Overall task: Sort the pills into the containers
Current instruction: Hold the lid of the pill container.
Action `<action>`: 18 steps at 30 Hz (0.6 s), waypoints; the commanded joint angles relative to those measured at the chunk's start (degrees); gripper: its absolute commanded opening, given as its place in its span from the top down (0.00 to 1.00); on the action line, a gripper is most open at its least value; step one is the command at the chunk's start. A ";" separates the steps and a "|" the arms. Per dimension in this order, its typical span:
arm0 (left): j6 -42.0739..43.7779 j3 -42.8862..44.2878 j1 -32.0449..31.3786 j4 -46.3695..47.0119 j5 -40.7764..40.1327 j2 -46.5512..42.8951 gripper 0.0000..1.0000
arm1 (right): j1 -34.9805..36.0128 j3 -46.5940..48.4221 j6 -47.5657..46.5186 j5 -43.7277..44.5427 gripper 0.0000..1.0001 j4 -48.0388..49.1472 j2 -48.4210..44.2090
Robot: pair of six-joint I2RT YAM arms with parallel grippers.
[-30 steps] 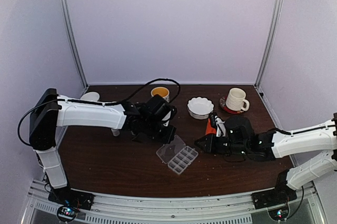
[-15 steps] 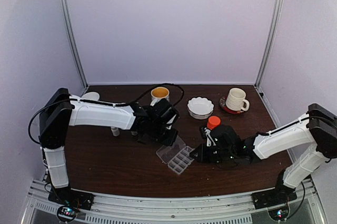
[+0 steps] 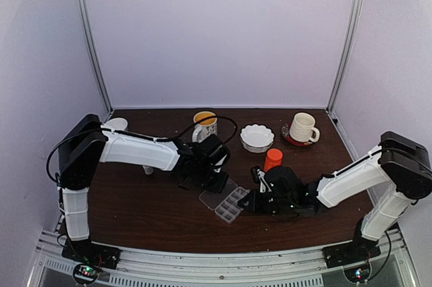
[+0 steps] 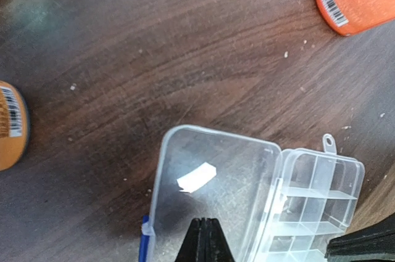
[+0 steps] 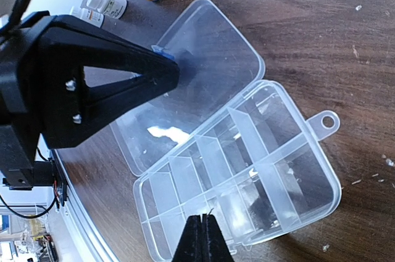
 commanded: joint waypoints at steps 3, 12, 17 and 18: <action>-0.99 -0.65 0.45 2.70 1.41 1.58 1.00 | 0.32 -1.79 1.13 0.32 1.00 2.64 0.69; -0.29 0.65 0.37 -0.49 0.63 -2.87 1.00 | 0.32 -1.53 0.50 1.89 1.00 0.85 -3.14; 0.22 -1.11 0.33 -1.89 -2.35 -10.29 0.95 | 0.32 -0.94 -3.62 5.63 1.00 -6.65 -13.35; 0.33 -1.32 0.31 -2.42 -3.05 -11.39 0.94 | 0.32 -0.55 -4.52 6.35 1.00 -8.50 -15.21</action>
